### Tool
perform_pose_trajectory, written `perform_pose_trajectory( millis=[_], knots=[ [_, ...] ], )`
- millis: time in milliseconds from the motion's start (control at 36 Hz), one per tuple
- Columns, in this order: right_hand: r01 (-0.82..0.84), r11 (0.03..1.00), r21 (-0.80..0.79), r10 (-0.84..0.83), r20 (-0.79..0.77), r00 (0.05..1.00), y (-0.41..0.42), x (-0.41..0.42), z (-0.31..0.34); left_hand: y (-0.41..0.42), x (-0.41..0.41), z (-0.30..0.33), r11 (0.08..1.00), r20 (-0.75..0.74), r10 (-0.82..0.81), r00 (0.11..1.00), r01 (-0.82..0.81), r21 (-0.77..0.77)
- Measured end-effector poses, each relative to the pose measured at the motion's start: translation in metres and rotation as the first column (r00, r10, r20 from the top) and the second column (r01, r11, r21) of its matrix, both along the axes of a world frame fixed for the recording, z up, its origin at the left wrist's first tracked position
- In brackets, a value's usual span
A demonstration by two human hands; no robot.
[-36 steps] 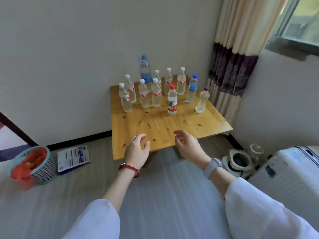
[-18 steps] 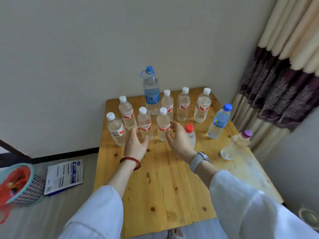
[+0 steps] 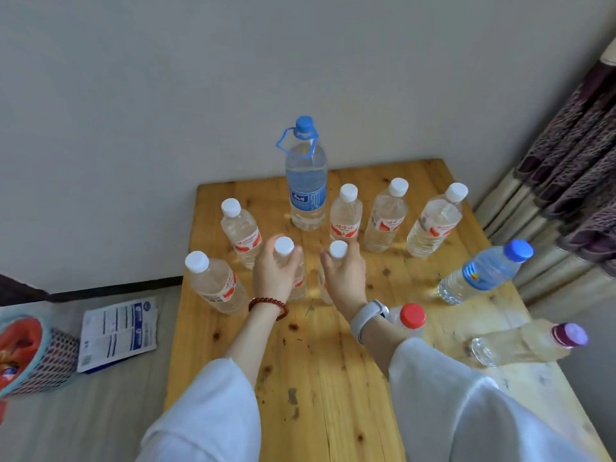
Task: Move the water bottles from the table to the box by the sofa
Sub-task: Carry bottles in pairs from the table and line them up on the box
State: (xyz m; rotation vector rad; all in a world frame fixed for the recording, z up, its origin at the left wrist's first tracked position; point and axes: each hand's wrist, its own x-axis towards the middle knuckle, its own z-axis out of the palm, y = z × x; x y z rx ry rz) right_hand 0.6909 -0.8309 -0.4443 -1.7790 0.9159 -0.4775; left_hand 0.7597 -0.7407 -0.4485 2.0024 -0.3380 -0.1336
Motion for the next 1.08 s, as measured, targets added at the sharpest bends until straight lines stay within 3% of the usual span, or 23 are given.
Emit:
perform_pose_trajectory(
  millis=[167, 361, 528, 750, 889, 1083],
  knots=[
    [-0.024, 0.995, -0.098, 0.026, 0.023, 0.999, 0.002, 0.0, -0.006, 0.001, 0.007, -0.011, 0.997, 0.043, -0.075, 0.996, 0.075, 0.001],
    [0.006, 0.986, -0.167, -0.017, -0.069, 0.997, 0.011, -0.014, 0.001, 0.01, 0.01, -0.018, 0.981, 0.113, -0.183, 0.977, 0.174, 0.087],
    [0.009, 0.95, -0.313, -0.053, -0.13, 0.99, 0.026, -0.046, 0.031, 0.039, -0.005, 0.006, 0.956, 0.202, -0.288, 0.936, 0.294, -0.002],
    [-0.002, 0.914, -0.406, -0.015, -0.039, 0.999, 0.049, -0.117, 0.077, 0.065, -0.048, 0.056, 0.89, 0.389, -0.384, 0.837, 0.448, -0.085],
    [0.058, 0.872, -0.486, -0.054, 0.021, 0.998, 0.068, -0.175, 0.094, 0.073, -0.097, 0.072, 0.839, 0.425, -0.454, 0.783, 0.537, -0.093],
    [0.16, 0.851, -0.5, -0.171, 0.024, 0.985, 0.105, -0.293, 0.096, 0.078, -0.196, 0.075, 0.663, 0.419, -0.664, 0.62, 0.747, -0.054]
  ],
)
